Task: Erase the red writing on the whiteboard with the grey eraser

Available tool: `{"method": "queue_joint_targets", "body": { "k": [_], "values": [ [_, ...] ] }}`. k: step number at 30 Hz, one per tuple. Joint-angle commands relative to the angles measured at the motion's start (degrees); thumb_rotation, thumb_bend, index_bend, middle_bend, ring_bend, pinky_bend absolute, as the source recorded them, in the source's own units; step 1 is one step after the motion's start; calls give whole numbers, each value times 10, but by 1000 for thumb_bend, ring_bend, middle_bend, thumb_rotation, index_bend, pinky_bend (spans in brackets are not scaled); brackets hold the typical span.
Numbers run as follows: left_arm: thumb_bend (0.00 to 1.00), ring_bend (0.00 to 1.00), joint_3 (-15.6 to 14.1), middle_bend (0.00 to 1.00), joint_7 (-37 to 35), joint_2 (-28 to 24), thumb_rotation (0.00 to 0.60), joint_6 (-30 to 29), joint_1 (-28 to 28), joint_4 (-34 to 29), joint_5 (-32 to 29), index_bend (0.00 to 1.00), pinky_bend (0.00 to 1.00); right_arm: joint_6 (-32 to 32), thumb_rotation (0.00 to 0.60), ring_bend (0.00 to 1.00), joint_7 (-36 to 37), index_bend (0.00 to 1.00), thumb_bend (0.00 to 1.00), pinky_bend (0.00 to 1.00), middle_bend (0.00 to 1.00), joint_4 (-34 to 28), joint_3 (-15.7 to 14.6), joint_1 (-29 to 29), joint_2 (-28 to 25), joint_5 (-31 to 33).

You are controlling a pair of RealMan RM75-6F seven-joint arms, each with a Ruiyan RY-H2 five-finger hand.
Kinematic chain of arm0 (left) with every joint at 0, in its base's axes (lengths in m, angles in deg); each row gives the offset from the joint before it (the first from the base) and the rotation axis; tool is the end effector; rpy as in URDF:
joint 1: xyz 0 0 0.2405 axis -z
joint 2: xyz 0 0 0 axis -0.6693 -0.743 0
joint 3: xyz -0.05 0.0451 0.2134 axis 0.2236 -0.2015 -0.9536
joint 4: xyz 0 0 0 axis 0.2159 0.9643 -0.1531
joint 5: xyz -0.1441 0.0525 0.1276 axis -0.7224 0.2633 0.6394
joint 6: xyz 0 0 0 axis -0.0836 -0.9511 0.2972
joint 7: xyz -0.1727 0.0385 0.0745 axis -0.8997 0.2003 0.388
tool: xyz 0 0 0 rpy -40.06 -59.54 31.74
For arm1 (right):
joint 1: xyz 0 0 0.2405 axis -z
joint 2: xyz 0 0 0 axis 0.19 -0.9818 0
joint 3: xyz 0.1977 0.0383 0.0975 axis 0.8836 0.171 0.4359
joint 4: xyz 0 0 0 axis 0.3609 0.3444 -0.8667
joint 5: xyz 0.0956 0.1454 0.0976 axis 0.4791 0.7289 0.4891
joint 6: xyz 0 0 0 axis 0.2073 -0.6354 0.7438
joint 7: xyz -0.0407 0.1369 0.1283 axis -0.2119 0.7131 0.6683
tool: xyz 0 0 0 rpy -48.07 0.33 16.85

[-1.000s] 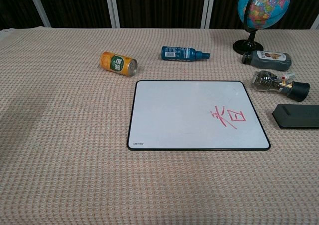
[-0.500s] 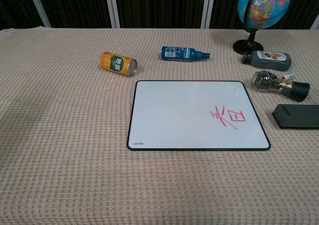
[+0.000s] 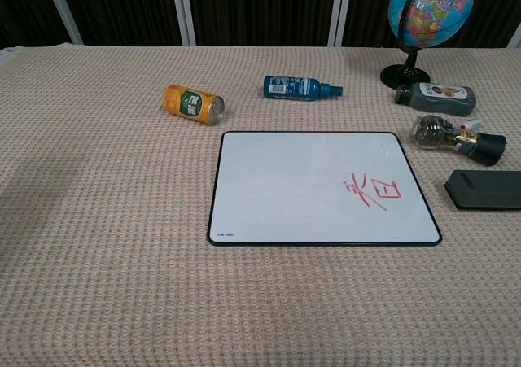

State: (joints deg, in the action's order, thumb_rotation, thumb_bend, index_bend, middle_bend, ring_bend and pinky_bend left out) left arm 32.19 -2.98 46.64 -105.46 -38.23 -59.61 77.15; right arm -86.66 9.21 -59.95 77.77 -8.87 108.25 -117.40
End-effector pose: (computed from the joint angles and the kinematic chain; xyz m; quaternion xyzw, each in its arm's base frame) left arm -0.2675 0.2157 0.1516 -0.5905 -0.3932 -0.4113 0.5724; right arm -0.2914 -0.2673 0.1483 0.6918 -0.5077 0.1971 0.4741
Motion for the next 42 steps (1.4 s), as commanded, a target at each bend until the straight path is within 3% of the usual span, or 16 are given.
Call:
{"method": "queue_joint_targets", "body": {
  "k": [1,14,20,29,42],
  "values": [
    [748,0,1,37,-1,0,600,1,0,0,-2,68,0,63,600,109,10,0,60,127,62,-2,10,-54,-4,28],
    [748,0,2,37,-3,-1,600,6,2,0,-8,68,0,54,600,179,-114,6,107,129,164,14,28,-109,108,163],
    [748,0,2,37,-3,-2,600,8,2,0,-10,68,0,20,600,220,-169,91,141,142,207,8,28,-125,156,216],
    [745,0,2,37,-4,-2,600,10,3,0,-12,68,0,-13,600,282,-232,197,198,159,276,17,19,-143,207,264],
    [744,0,3,37,-4,-2,600,11,3,-1,-15,68,0,-45,600,297,-286,311,279,162,319,48,-2,-153,264,281]
  ]
}}
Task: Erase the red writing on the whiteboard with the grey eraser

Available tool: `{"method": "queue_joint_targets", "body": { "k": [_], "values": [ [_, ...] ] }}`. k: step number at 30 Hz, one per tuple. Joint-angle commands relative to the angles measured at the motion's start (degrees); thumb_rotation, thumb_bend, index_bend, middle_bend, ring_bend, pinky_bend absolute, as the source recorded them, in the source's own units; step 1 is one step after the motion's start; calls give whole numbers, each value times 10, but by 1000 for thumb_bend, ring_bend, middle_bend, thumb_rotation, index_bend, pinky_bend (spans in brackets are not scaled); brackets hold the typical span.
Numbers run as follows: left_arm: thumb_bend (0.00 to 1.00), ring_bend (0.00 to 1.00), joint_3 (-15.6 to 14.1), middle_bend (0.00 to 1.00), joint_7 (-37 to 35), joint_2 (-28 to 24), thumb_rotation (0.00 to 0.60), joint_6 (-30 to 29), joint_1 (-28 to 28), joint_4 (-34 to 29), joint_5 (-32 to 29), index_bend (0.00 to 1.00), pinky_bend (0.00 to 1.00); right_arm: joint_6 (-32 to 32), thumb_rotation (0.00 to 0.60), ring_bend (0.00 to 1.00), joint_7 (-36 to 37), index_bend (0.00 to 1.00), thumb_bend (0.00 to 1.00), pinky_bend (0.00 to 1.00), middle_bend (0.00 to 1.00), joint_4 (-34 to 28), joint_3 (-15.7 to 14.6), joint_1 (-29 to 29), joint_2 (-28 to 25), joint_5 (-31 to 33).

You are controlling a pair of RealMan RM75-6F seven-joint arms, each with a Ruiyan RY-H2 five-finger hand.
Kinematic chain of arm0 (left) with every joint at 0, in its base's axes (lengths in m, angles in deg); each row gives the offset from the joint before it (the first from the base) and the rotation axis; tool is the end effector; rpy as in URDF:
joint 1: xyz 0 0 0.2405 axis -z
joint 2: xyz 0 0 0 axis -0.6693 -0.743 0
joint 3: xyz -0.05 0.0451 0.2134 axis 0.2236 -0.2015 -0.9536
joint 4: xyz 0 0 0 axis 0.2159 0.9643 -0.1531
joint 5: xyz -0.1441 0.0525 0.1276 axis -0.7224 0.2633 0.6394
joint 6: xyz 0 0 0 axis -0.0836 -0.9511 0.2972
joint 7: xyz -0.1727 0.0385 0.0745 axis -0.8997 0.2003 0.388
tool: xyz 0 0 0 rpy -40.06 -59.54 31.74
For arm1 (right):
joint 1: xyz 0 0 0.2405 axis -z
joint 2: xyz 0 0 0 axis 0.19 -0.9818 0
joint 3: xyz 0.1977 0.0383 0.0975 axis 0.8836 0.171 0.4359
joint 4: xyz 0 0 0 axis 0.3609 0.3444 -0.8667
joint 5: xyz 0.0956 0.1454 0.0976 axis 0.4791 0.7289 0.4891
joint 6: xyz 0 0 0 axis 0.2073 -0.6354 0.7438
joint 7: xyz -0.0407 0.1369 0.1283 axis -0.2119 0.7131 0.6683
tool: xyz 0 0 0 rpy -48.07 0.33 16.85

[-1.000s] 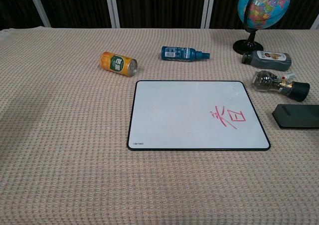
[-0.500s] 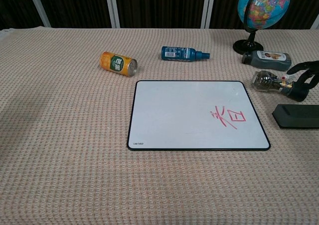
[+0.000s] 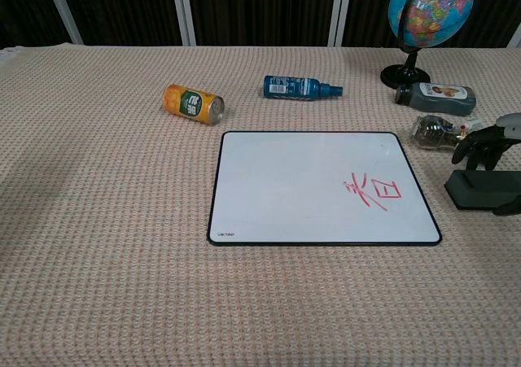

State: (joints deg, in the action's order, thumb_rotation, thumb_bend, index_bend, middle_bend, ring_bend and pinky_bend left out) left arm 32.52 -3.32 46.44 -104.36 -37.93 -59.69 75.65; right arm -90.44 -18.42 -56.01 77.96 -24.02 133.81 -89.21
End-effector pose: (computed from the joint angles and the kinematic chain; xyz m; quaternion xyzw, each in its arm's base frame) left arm -0.2718 0.2183 0.1520 -0.5856 -0.4022 -0.4054 0.5753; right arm -0.2294 -0.3229 0.0303 0.7088 -0.4943 0.2217 0.4519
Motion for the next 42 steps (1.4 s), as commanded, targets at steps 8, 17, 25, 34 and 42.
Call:
{"method": "queue_joint_targets", "body": {
  "k": [8,17,25,34,42],
  "values": [
    [736,0,0,38,-1,0,600,1,0,0,-1,70,0,-12,600,307,-20,359,354,162,365,31,-6,-6,25,10],
    [736,0,0,39,0,0,600,2,0,0,-2,75,0,-4,600,346,-10,389,357,162,422,36,-3,-10,27,16],
    [735,0,0,38,1,0,600,2,0,0,-2,77,0,1,600,347,-14,398,357,162,430,39,-7,-14,27,20],
    [735,0,0,39,2,1,600,3,1,-1,-4,83,0,-2,600,388,-13,481,418,162,499,43,-10,-15,29,14],
    [734,0,0,39,0,0,600,2,0,-1,-3,86,0,-4,600,404,-11,530,472,162,539,34,-11,-16,20,4]
  ]
}}
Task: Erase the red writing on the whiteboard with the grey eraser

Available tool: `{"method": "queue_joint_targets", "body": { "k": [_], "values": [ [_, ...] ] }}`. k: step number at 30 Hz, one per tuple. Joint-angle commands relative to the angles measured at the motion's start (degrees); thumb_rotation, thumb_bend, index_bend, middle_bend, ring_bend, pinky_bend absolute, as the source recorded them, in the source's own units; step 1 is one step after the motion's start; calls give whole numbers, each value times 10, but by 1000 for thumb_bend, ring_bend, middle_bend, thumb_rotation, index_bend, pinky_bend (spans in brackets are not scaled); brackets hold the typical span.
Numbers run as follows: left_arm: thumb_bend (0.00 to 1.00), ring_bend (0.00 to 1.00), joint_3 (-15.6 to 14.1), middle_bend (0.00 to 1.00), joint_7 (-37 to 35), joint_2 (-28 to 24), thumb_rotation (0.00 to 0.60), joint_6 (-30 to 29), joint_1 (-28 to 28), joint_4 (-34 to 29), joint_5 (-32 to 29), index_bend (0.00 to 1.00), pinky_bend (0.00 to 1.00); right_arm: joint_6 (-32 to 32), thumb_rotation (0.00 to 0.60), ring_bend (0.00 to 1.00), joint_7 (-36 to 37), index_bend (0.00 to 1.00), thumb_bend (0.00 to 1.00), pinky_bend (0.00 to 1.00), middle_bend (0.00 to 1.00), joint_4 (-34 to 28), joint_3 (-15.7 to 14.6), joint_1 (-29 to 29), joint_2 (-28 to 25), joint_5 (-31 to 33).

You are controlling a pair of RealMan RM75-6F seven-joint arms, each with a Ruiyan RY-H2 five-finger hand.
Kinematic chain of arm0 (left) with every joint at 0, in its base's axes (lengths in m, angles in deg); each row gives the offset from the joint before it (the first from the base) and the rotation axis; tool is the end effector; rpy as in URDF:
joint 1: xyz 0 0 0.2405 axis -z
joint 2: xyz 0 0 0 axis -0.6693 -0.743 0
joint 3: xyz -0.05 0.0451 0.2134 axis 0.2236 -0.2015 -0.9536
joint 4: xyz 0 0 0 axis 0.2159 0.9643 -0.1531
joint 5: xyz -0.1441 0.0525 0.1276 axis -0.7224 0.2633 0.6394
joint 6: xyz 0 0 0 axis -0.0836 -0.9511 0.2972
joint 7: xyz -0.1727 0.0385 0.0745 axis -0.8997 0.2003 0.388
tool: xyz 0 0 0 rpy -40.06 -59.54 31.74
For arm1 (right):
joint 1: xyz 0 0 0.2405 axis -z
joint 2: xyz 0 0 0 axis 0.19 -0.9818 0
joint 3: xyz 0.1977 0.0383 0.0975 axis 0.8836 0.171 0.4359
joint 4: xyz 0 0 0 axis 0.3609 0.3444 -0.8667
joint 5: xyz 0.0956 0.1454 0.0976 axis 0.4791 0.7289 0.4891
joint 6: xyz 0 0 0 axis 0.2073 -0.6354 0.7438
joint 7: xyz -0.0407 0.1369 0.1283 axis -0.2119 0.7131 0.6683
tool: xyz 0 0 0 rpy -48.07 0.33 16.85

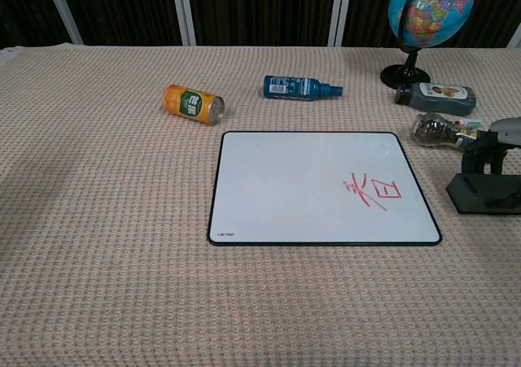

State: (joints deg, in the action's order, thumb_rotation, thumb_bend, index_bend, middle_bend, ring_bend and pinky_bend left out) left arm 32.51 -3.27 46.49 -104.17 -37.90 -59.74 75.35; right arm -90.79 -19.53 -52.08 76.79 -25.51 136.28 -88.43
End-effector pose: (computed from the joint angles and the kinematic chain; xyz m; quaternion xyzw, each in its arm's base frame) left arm -0.2726 0.2184 0.1514 -0.5846 -0.4045 -0.4039 0.5758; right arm -0.2362 -0.3306 0.0244 0.7156 -0.4785 0.2099 0.4636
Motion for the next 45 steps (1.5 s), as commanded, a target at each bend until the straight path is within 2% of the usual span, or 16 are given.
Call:
{"method": "queue_joint_targets", "body": {
  "k": [1,7,12,22,27,34,45],
  "values": [
    [734,0,0,39,0,0,600,0,0,0,0,86,0,-1,600,404,0,531,472,162,540,-10,2,-3,-9,-7],
    [735,0,0,39,-1,0,600,-1,0,0,1,87,0,3,600,404,-17,533,473,162,540,-45,13,-23,-36,-19],
    [734,0,0,39,-1,0,600,-2,-1,-1,1,87,0,8,600,404,-60,533,472,162,538,-69,24,-56,-42,-1],
    [734,0,1,39,-2,-1,600,-2,0,0,0,88,0,1,600,399,-139,533,472,162,537,-85,49,-137,9,93],
    [735,0,1,39,-3,-1,600,-1,0,1,1,88,0,-5,600,405,-170,551,471,162,555,-64,54,-177,53,155],
    [734,0,1,39,-4,-1,600,0,1,1,0,88,0,0,600,407,-187,557,472,162,558,-23,52,-208,100,198],
    [734,0,1,39,-5,-2,600,2,2,1,0,88,0,-13,600,407,-208,567,472,162,566,26,27,-227,138,212]
  ]
}}
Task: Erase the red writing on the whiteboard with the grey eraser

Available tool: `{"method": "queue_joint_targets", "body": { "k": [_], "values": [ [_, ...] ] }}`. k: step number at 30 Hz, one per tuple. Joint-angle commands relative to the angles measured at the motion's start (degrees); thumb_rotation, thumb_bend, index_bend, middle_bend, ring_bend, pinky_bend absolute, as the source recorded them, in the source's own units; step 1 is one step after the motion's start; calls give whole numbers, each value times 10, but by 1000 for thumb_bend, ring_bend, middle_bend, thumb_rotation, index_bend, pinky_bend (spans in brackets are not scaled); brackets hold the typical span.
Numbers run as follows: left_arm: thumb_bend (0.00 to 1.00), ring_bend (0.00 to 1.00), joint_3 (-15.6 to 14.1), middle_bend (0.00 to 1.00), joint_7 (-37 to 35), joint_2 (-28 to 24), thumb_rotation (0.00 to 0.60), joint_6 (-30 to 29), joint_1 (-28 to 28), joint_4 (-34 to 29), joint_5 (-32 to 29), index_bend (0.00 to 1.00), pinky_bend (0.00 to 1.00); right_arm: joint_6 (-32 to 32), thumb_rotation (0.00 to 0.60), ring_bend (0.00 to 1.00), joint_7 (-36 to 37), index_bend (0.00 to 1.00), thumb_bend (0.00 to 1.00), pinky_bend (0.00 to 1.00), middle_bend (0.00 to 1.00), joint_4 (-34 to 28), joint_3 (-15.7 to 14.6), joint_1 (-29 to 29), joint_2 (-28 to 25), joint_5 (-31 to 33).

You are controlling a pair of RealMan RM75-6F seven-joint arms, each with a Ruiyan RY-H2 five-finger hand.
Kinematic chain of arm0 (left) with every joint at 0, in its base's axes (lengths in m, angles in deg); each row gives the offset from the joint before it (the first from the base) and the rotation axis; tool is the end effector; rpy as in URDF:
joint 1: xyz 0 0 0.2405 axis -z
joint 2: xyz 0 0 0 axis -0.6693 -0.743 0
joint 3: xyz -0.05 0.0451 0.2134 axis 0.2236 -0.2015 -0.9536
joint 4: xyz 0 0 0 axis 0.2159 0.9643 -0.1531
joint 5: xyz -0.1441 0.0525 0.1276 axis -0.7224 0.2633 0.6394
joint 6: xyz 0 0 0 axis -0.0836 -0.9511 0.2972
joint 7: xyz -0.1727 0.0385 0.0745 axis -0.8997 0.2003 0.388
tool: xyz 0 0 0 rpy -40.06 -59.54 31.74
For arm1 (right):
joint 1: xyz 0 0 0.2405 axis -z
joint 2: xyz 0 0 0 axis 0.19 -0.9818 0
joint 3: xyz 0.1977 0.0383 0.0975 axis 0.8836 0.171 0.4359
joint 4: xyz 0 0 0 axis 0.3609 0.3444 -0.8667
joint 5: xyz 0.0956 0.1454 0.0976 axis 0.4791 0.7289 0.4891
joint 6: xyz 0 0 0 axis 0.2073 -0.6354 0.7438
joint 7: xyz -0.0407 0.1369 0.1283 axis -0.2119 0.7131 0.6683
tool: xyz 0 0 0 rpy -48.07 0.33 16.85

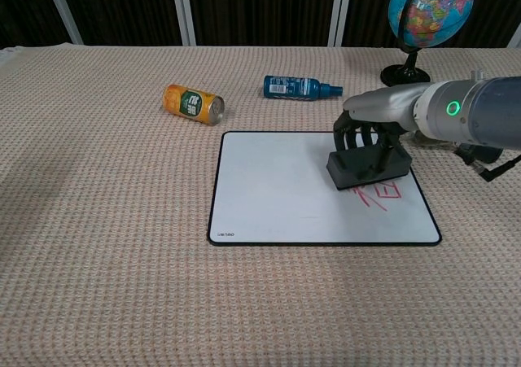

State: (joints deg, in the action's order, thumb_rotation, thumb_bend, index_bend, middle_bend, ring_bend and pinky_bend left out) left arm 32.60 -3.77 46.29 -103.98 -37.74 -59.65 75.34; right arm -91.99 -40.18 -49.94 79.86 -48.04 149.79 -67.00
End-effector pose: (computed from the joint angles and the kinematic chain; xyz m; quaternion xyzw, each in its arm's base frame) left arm -0.2727 0.2196 0.1522 -0.5846 -0.4053 -0.4053 0.5742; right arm -0.1048 -0.3728 -0.0469 0.7911 -0.3887 0.2107 0.4227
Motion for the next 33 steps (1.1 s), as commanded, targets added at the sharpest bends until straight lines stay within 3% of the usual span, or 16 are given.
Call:
{"method": "queue_joint_targets", "body": {
  "k": [1,7,16,33],
  "values": [
    [734,0,-1,39,1,0,600,0,0,0,1,88,0,-2,600,407,-1,567,471,162,566,7,-5,-2,5,-3],
    [734,0,0,39,0,0,600,-1,-1,0,-1,88,0,1,600,407,6,574,471,162,572,9,-6,-3,4,-3],
    [735,0,0,39,1,0,600,-1,0,0,0,89,0,25,600,415,36,589,472,162,581,-34,-13,2,-27,-8],
    [735,0,-2,39,4,1,600,-3,-1,1,2,91,0,-35,600,415,66,598,472,162,588,-87,-46,49,-39,-91]
  ]
}}
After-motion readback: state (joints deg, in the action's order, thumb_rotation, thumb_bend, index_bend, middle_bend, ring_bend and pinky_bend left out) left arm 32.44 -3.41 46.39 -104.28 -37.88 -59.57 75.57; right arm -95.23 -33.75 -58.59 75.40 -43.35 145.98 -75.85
